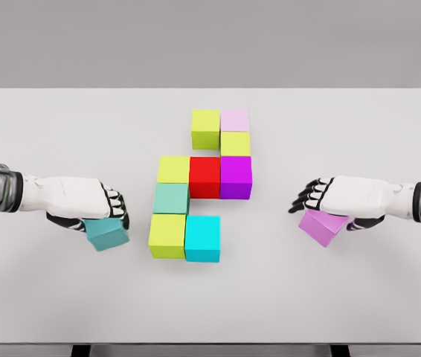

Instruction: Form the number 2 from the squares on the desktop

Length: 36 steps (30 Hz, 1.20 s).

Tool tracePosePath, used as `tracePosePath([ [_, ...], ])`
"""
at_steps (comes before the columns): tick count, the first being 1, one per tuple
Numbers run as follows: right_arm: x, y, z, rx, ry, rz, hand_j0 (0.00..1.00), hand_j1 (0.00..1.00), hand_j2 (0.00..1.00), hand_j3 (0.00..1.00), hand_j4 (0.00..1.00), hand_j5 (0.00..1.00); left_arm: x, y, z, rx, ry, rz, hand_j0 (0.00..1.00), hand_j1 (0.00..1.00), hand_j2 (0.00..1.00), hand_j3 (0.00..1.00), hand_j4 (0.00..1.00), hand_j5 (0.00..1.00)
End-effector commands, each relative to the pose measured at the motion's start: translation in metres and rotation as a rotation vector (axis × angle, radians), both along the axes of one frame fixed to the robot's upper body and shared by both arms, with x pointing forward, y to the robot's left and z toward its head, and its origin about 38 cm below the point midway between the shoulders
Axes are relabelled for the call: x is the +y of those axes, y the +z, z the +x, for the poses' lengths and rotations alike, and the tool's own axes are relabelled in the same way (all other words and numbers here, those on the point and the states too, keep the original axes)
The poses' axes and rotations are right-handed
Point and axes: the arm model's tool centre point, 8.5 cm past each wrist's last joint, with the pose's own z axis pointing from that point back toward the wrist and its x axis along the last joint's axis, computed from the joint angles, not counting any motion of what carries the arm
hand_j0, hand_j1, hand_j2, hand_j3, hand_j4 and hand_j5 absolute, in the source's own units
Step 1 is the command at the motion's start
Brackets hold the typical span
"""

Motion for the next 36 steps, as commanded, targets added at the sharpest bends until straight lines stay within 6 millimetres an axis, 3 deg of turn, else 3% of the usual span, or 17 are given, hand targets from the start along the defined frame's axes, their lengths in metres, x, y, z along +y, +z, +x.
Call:
tracePosePath([
  [1, 0.000, 0.000, 0.000, 0.002, -0.003, 0.003, 0.85, 0.85, 0.85, 0.85, 0.85, 0.85, 0.000, 0.000, 0.000, 0.002, 0.004, -0.006, 0.38, 0.38, 0.38, 0.38, 0.38, 0.38],
  [3, 0.000, 0.001, 0.000, -0.002, -0.002, 0.004, 0.77, 0.77, 0.77, 0.77, 0.77, 0.77, 0.002, 0.002, 0.002, -0.002, 0.011, -0.003, 0.36, 0.36, 0.36, 0.36, 0.36, 0.36],
  [7, 0.000, 0.001, 0.000, 0.000, -0.002, 0.002, 0.78, 0.78, 0.78, 0.78, 0.78, 0.78, 0.009, 0.007, 0.012, -0.014, 0.042, -0.004, 0.32, 0.32, 0.32, 0.32, 0.32, 0.32],
  [10, 0.000, 0.001, 0.000, 0.000, -0.002, 0.002, 0.70, 0.70, 0.70, 0.70, 0.70, 0.70, 0.015, 0.012, 0.030, -0.030, 0.087, -0.012, 0.30, 0.30, 0.30, 0.30, 0.30, 0.30],
  [11, -0.001, 0.001, 0.000, 0.000, -0.002, 0.001, 0.69, 0.69, 0.69, 0.69, 0.69, 0.69, 0.018, 0.011, 0.044, -0.031, 0.123, -0.021, 0.30, 0.30, 0.30, 0.30, 0.30, 0.30],
  [19, 0.000, 0.003, 0.000, -0.005, -0.001, 0.005, 0.69, 0.69, 0.69, 0.69, 0.69, 0.69, 0.023, 0.006, 0.087, -0.027, 0.236, -0.051, 0.29, 0.29, 0.29, 0.29, 0.29, 0.29],
  [21, 0.001, 0.004, 0.000, -0.007, 0.001, 0.011, 0.65, 0.65, 0.65, 0.65, 0.65, 0.65, 0.023, 0.005, 0.108, -0.020, 0.292, -0.070, 0.29, 0.29, 0.29, 0.29, 0.29, 0.29],
  [24, 0.002, 0.009, 0.003, -0.020, 0.003, 0.014, 0.65, 0.65, 0.65, 0.65, 0.65, 0.65, 0.011, 0.017, 0.122, -0.042, 0.290, -0.092, 0.29, 0.29, 0.29, 0.29, 0.29, 0.29],
  [31, 0.010, 0.015, 0.003, -0.037, 0.025, 0.027, 0.63, 0.63, 0.63, 0.63, 0.63, 0.63, -0.025, 0.017, 0.126, -0.036, 0.234, -0.136, 0.29, 0.29, 0.29, 0.29, 0.29, 0.29],
  [36, 0.016, 0.020, 0.005, -0.053, 0.035, 0.039, 0.63, 0.63, 0.63, 0.63, 0.63, 0.63, -0.039, 0.019, 0.128, -0.039, 0.211, -0.153, 0.29, 0.29, 0.29, 0.29, 0.29, 0.29],
])
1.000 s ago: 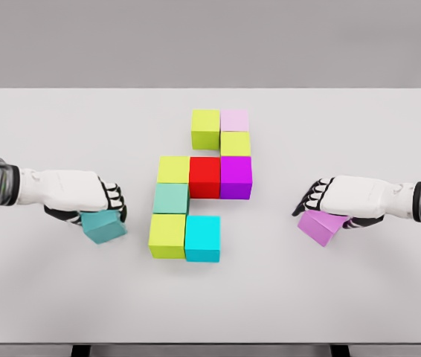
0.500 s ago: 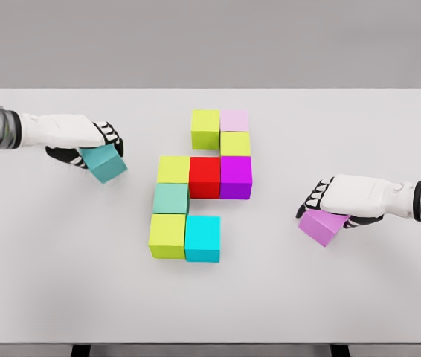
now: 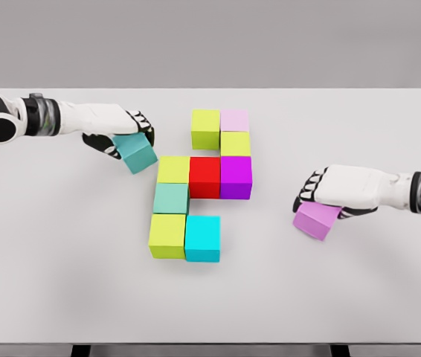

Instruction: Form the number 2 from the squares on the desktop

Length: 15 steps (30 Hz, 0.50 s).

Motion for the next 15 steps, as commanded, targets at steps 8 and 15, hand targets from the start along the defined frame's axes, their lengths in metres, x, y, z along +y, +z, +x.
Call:
tracePosePath([
  [8, 0.035, 0.013, -0.006, -0.039, 0.085, 0.068, 0.64, 0.64, 0.64, 0.64, 0.64, 0.64, -0.019, 0.008, 0.006, -0.017, -0.017, -0.021, 0.29, 0.29, 0.29, 0.29, 0.29, 0.29],
  [15, 0.056, 0.016, -0.003, -0.056, 0.116, 0.122, 0.66, 0.66, 0.66, 0.66, 0.66, 0.66, -0.010, 0.005, 0.042, 0.034, 0.151, -0.053, 0.31, 0.31, 0.31, 0.31, 0.31, 0.31],
])
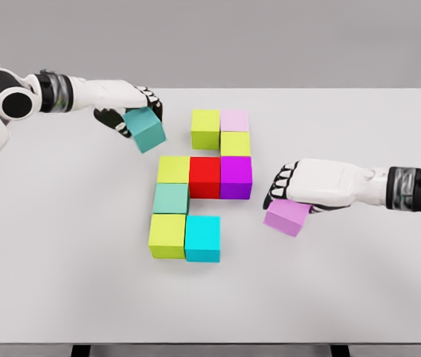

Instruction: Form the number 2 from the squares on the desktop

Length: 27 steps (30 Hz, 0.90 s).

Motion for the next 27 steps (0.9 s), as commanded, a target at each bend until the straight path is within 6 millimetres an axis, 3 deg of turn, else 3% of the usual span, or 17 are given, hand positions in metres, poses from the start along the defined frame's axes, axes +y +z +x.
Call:
tracePosePath([
  [1, 0.013, -0.001, 0.000, 0.004, 0.017, 0.039, 0.66, 0.66, 0.66, 0.66, 0.66, 0.66, 0.003, -0.013, 0.010, 0.048, 0.085, -0.036, 0.33, 0.33, 0.33, 0.33, 0.33, 0.33],
  [6, 0.018, -0.002, -0.001, 0.007, 0.033, 0.036, 0.67, 0.67, 0.67, 0.67, 0.67, 0.67, -0.017, -0.017, 0.013, 0.078, 0.115, -0.081, 0.33, 0.33, 0.33, 0.33, 0.33, 0.33],
  [9, 0.030, -0.005, -0.002, 0.014, 0.066, 0.037, 0.68, 0.68, 0.68, 0.68, 0.68, 0.68, -0.014, -0.020, 0.022, 0.161, 0.313, -0.156, 0.34, 0.34, 0.34, 0.34, 0.34, 0.34],
  [14, 0.037, -0.013, -0.007, 0.040, 0.090, 0.025, 0.68, 0.68, 0.68, 0.68, 0.68, 0.68, -0.014, -0.022, 0.024, 0.184, 0.373, -0.164, 0.34, 0.34, 0.34, 0.34, 0.34, 0.34],
  [19, 0.042, -0.021, -0.011, 0.062, 0.115, 0.008, 0.71, 0.71, 0.71, 0.71, 0.71, 0.71, -0.030, -0.009, 0.021, 0.177, 0.425, -0.164, 0.34, 0.34, 0.34, 0.34, 0.34, 0.34],
  [24, 0.045, -0.021, -0.012, 0.065, 0.130, -0.002, 0.71, 0.71, 0.71, 0.71, 0.71, 0.71, -0.029, -0.008, 0.022, 0.203, 0.563, -0.150, 0.33, 0.33, 0.33, 0.33, 0.33, 0.33],
  [27, 0.048, -0.025, -0.014, 0.080, 0.142, -0.004, 0.71, 0.71, 0.71, 0.71, 0.71, 0.71, -0.043, -0.005, 0.018, 0.212, 0.612, -0.140, 0.33, 0.33, 0.33, 0.33, 0.33, 0.33],
])
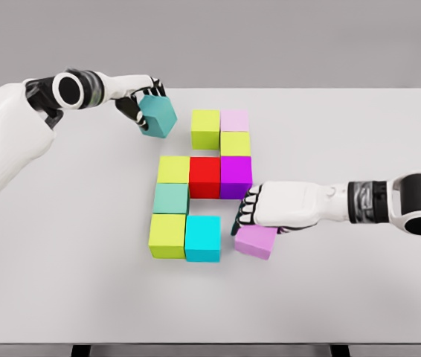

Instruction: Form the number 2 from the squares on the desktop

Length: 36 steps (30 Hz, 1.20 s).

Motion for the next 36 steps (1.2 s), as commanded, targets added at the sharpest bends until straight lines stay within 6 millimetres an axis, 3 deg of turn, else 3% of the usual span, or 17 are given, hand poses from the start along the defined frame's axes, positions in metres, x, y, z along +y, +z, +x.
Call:
tracePosePath([
  [1, 0.002, -0.002, -0.002, 0.014, 0.004, 0.003, 0.71, 0.71, 0.71, 0.71, 0.71, 0.71, -0.011, 0.001, -0.004, 0.017, 0.049, 0.015, 0.33, 0.33, 0.33, 0.33, 0.33, 0.33],
  [6, 0.004, -0.003, -0.002, 0.015, 0.013, -0.002, 0.72, 0.72, 0.72, 0.72, 0.72, 0.72, -0.017, -0.004, -0.010, 0.028, 0.073, 0.035, 0.32, 0.32, 0.32, 0.32, 0.32, 0.32],
  [8, 0.004, -0.002, -0.001, 0.012, 0.013, -0.002, 0.81, 0.81, 0.81, 0.81, 0.81, 0.81, -0.018, -0.005, -0.010, 0.029, 0.073, 0.035, 0.32, 0.32, 0.32, 0.32, 0.32, 0.32],
  [9, 0.004, -0.001, -0.001, 0.010, 0.013, -0.002, 0.94, 0.94, 0.94, 0.94, 0.94, 0.94, -0.018, -0.005, -0.010, 0.029, 0.074, 0.035, 0.32, 0.32, 0.32, 0.32, 0.32, 0.32],
  [11, 0.004, 0.002, 0.000, 0.002, 0.014, -0.002, 1.00, 1.00, 1.00, 1.00, 1.00, 1.00, -0.021, -0.005, -0.010, 0.029, 0.071, 0.033, 0.32, 0.32, 0.32, 0.32, 0.32, 0.32],
  [21, 0.001, 0.006, 0.003, -0.009, 0.003, 0.000, 1.00, 1.00, 1.00, 1.00, 1.00, 1.00, -0.039, -0.008, -0.010, 0.037, 0.121, 0.060, 0.31, 0.31, 0.31, 0.31, 0.31, 0.31],
  [25, -0.006, 0.022, 0.009, -0.025, -0.024, 0.047, 1.00, 1.00, 1.00, 1.00, 1.00, 1.00, -0.047, -0.010, -0.011, 0.036, 0.143, 0.077, 0.29, 0.29, 0.29, 0.29, 0.29, 0.29],
  [28, -0.027, 0.045, 0.018, -0.069, -0.081, 0.076, 1.00, 1.00, 1.00, 1.00, 1.00, 1.00, -0.054, -0.011, -0.012, 0.041, 0.167, 0.086, 0.29, 0.29, 0.29, 0.29, 0.29, 0.29],
  [33, -0.062, 0.057, 0.021, -0.102, -0.151, 0.018, 1.00, 1.00, 1.00, 1.00, 1.00, 1.00, -0.059, -0.011, -0.012, 0.036, 0.164, 0.089, 0.29, 0.29, 0.29, 0.29, 0.29, 0.29],
  [36, -0.069, 0.054, 0.019, -0.096, -0.168, 0.006, 1.00, 1.00, 1.00, 1.00, 1.00, 1.00, -0.061, -0.011, -0.013, 0.035, 0.158, 0.088, 0.29, 0.29, 0.29, 0.29, 0.29, 0.29],
])
